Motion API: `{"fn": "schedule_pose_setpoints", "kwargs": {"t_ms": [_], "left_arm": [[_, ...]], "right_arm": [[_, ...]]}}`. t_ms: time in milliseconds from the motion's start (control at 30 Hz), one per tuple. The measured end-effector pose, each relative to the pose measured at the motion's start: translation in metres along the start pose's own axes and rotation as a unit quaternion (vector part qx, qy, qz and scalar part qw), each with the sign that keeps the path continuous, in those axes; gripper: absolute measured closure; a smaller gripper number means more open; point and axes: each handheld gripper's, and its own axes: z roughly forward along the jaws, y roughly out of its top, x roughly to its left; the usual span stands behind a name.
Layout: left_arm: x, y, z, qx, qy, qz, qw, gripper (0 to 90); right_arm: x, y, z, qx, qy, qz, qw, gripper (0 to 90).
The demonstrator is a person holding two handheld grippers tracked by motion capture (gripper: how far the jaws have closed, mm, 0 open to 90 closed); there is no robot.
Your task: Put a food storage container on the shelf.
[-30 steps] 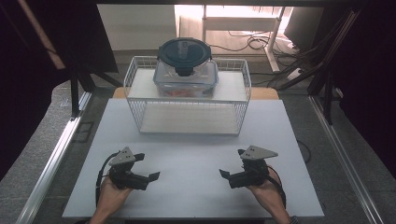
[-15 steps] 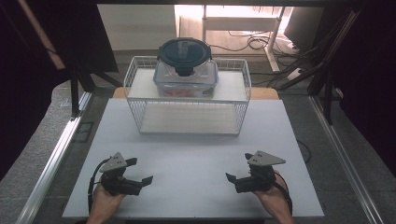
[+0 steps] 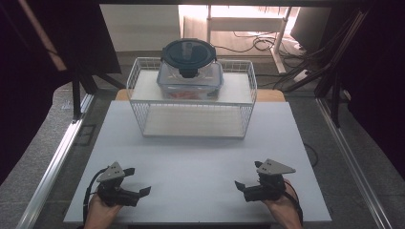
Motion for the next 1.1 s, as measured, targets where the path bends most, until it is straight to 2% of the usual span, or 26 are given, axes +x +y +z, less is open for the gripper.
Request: {"fn": "schedule_pose_setpoints", "kwargs": {"t_ms": [500, 800, 1100], "left_arm": [[0.006, -0.017, -0.008, 0.017, -0.004, -0.021, 0.9996, 2.4], [0.009, -0.025, -0.009, 0.037, -0.005, -0.034, 0.9987, 2.0], [0.009, -0.025, -0.007, 0.045, -0.002, -0.039, 0.9982, 1.7]], "right_arm": [[0.000, -0.018, -0.007, 0.021, -0.012, 0.005, 0.9997, 0.9], [0.003, -0.030, -0.006, 0.045, -0.009, 0.010, 0.9989, 0.9], [0.007, -0.033, 0.000, 0.071, -0.012, -0.008, 0.9974, 0.9]]}}
